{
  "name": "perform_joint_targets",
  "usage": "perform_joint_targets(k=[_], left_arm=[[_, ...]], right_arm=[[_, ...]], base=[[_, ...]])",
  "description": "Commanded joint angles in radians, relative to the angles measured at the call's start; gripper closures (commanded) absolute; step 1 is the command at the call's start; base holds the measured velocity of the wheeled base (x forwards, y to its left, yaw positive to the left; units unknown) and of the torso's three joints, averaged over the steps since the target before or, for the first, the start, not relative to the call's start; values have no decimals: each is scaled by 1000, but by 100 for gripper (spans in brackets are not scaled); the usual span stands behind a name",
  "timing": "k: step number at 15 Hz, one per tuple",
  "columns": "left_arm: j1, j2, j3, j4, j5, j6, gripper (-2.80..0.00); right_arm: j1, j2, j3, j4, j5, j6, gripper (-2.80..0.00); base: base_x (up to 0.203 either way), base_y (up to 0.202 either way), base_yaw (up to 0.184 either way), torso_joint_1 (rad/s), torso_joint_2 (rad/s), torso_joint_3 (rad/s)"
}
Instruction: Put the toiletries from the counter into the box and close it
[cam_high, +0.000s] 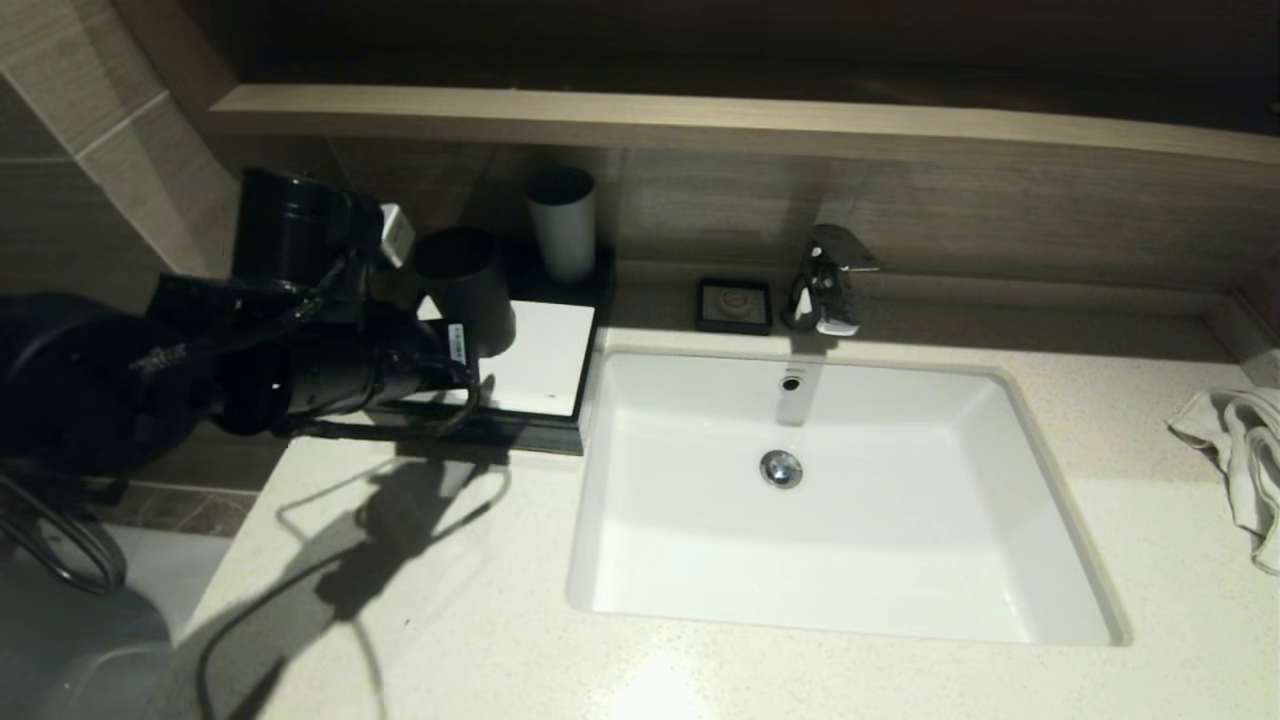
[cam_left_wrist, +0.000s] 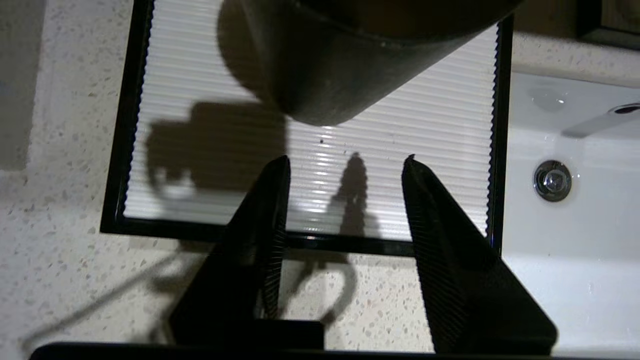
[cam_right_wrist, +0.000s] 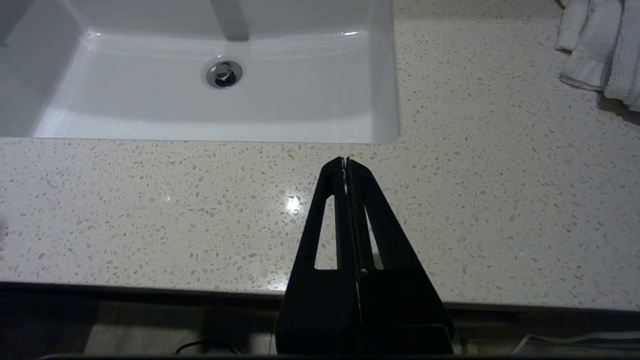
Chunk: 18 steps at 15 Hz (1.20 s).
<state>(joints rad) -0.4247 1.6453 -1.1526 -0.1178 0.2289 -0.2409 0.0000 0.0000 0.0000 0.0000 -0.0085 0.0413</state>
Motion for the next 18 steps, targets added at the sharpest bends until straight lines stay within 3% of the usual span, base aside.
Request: perform_joint_targets(k=[1, 6, 18], left_arm=[[-5, 52, 2, -52, 3, 4, -280], [-5, 95, -1, -160, 16, 58, -280], [7, 157, -15, -268, 72, 90, -280]], right_arm=[[0, 0, 0, 0, -1, 0, 0], [0, 0, 0, 0, 0, 0, 0], [0, 0, 0, 0, 0, 0, 0]], base=[[0, 0, 0, 0, 0, 0], [0, 0, 0, 0, 0, 0], [0, 0, 0, 0, 0, 0]])
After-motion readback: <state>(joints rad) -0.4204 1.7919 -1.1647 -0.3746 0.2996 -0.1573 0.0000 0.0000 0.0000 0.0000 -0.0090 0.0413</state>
